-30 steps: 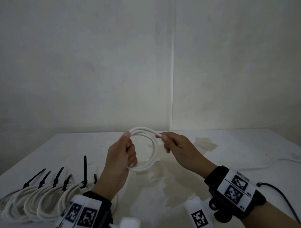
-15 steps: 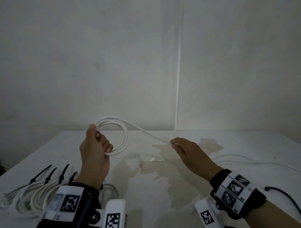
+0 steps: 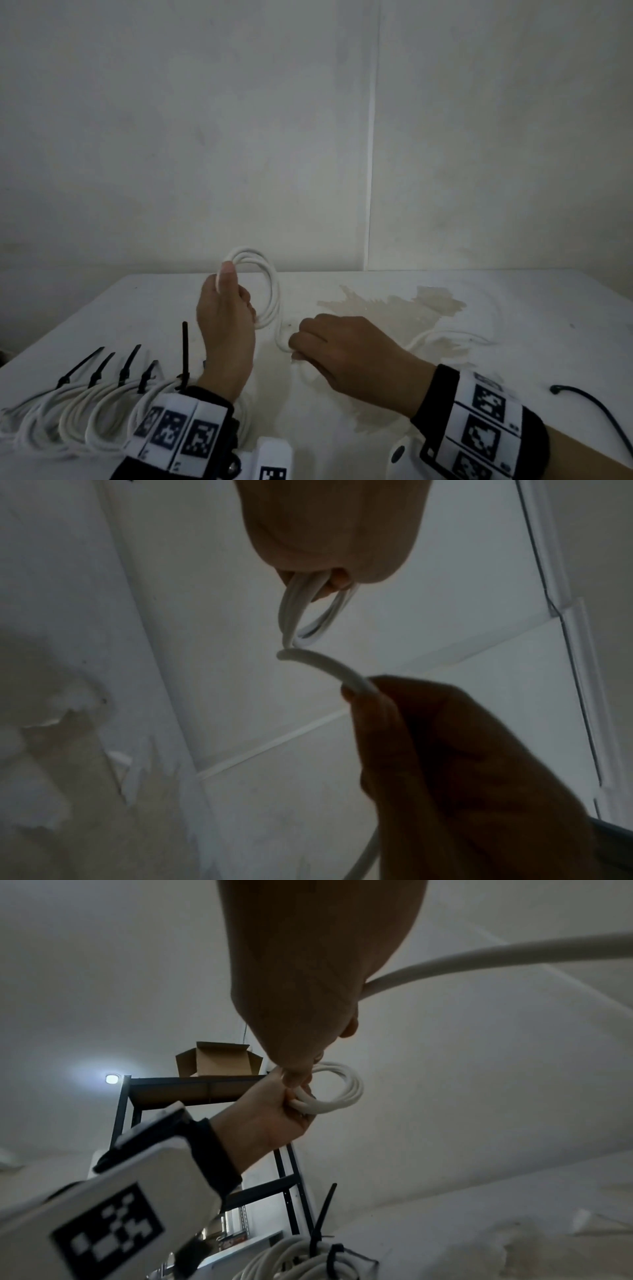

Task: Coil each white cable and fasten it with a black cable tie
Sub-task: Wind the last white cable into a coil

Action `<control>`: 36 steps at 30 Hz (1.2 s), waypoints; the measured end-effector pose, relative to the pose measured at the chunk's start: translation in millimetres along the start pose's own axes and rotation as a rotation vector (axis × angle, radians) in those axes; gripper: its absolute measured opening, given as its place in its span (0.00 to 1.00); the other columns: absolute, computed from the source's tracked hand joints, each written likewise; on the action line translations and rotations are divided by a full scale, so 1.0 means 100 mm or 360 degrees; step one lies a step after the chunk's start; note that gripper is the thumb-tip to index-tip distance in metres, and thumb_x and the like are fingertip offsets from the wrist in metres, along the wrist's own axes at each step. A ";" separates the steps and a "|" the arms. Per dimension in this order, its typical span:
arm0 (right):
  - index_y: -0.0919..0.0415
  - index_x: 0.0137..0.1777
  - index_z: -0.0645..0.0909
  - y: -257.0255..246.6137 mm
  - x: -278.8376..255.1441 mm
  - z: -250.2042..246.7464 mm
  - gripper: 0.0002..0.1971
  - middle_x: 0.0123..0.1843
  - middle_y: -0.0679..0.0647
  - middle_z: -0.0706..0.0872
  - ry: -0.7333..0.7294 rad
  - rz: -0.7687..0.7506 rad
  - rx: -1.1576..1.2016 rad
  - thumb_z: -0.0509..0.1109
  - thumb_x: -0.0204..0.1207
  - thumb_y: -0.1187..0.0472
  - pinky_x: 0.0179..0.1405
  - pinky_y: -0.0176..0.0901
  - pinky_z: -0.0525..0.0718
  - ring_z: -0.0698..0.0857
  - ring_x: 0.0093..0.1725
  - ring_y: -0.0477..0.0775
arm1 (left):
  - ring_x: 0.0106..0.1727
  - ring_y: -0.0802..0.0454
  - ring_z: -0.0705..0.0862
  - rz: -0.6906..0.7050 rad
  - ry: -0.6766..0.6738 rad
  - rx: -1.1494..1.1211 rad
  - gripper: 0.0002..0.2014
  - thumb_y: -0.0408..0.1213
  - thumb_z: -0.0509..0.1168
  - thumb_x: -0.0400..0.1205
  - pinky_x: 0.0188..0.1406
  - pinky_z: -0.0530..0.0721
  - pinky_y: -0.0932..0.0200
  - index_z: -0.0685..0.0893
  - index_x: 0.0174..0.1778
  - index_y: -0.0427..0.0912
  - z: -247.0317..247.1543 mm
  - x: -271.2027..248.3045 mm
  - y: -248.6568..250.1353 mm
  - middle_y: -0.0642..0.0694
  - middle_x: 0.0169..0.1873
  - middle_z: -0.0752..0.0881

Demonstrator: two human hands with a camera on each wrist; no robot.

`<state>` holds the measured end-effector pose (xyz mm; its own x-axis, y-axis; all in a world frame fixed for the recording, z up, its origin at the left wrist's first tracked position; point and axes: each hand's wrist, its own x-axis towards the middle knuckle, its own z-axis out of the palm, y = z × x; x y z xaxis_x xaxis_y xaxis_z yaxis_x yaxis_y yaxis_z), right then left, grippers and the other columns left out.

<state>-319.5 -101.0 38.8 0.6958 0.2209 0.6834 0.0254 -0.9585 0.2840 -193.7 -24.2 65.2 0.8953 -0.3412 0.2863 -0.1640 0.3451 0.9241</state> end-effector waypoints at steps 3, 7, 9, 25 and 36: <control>0.58 0.42 0.79 0.02 0.06 -0.02 0.07 0.33 0.51 0.81 0.0049 -0.0022 0.0071 0.60 0.76 0.59 0.19 0.39 0.70 0.76 0.28 0.50 | 0.17 0.62 0.72 0.0067 -0.0200 0.0106 0.18 0.44 0.53 0.86 0.23 0.73 0.62 0.69 0.30 0.43 0.04 -0.14 -0.03 0.46 0.22 0.73; 0.60 0.41 0.81 0.07 0.11 -0.04 0.07 0.34 0.54 0.83 0.0170 0.0061 0.0181 0.62 0.74 0.62 0.22 0.41 0.74 0.77 0.31 0.51 | 0.21 0.63 0.74 0.0177 -0.0460 0.0236 0.18 0.42 0.55 0.85 0.21 0.73 0.71 0.71 0.29 0.41 0.07 -0.30 -0.07 0.52 0.19 0.76; 0.58 0.43 0.78 0.14 0.12 -0.05 0.05 0.35 0.54 0.83 0.0281 0.0124 0.0231 0.60 0.76 0.64 0.28 0.39 0.73 0.75 0.35 0.49 | 0.23 0.61 0.74 0.0177 -0.0526 0.0256 0.18 0.41 0.55 0.85 0.22 0.72 0.72 0.72 0.28 0.41 0.09 -0.35 -0.08 0.52 0.20 0.75; 0.63 0.40 0.73 0.14 0.16 -0.09 0.05 0.30 0.58 0.79 0.0410 0.0064 0.0294 0.68 0.71 0.68 0.32 0.38 0.66 0.67 0.32 0.50 | 0.17 0.55 0.72 -0.0122 -0.0577 0.0179 0.19 0.44 0.53 0.86 0.16 0.73 0.64 0.73 0.34 0.36 0.07 -0.30 -0.11 0.38 0.23 0.72; 0.65 0.42 0.84 0.37 0.15 -0.18 0.19 0.39 0.50 0.77 0.0214 0.0598 0.0649 0.62 0.72 0.48 0.30 0.32 0.71 0.73 0.32 0.37 | 0.15 0.59 0.64 -0.0243 -0.1051 0.0294 0.21 0.45 0.50 0.86 0.16 0.64 0.65 0.70 0.28 0.40 0.03 -0.33 0.03 0.53 0.14 0.69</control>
<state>-321.0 -130.0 71.5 0.6139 -0.1534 0.7743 0.0874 -0.9617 -0.2598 -225.3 -14.9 59.4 0.4846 -0.8539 0.1897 -0.1767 0.1168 0.9773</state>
